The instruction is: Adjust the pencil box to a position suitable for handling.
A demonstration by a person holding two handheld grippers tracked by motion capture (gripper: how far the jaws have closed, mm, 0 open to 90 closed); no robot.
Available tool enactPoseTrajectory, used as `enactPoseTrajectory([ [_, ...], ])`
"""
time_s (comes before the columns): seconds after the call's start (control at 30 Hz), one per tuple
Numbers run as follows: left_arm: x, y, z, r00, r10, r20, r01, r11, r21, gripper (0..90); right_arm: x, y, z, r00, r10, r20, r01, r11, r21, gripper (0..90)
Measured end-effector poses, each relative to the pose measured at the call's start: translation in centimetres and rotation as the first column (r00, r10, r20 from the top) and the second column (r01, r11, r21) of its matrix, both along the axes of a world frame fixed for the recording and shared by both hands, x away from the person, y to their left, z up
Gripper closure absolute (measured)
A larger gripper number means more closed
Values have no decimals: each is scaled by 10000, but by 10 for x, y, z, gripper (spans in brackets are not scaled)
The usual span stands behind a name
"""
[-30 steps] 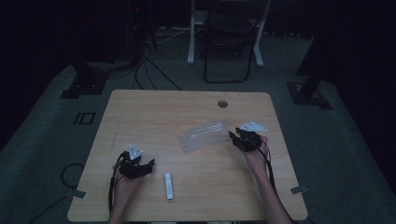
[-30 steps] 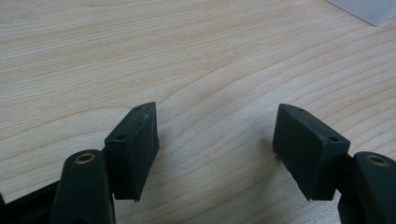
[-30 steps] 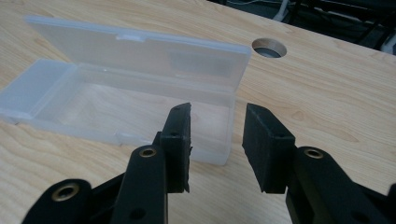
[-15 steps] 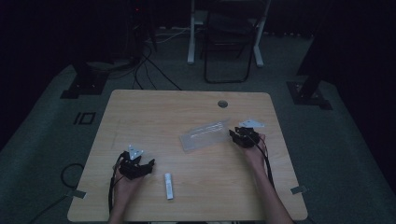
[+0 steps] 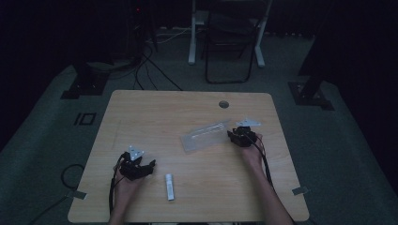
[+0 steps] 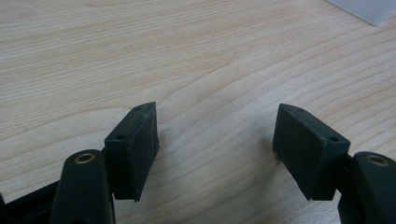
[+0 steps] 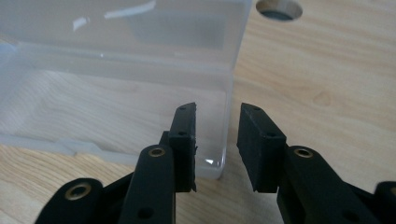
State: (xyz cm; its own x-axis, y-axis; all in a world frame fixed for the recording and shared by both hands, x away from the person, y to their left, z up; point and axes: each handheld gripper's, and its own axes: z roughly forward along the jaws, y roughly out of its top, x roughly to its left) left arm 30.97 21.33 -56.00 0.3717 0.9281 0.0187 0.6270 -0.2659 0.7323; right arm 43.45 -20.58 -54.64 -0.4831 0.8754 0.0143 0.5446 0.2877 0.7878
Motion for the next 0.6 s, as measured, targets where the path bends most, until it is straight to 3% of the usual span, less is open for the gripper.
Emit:
enactPoseTrajectory([
  [0.2, -1, -1, 0, 10000, 14, 13, -14, 10000, -11, 317, 1, 2, -5, 9997, -106, -209, 106, 9999, -3, 711],
  [0.37, -2, -2, 0, 10000, -50, 20, 50, 10000, -6, 348, 3, -2, -7, 9979, -584, -263, 586, 9982, 83, 695],
  [0.5, -3, -5, 4, 9988, -425, -240, 427, 9991, 68, 457, 5, -3, -11, 9967, -622, -524, 628, 9980, 99, 728],
  [0.6, -6, -10, 8, 9967, -780, -246, 785, 9967, 205, 458, 5, -1, -13, 9970, -373, -675, 386, 9991, 170, 781],
])
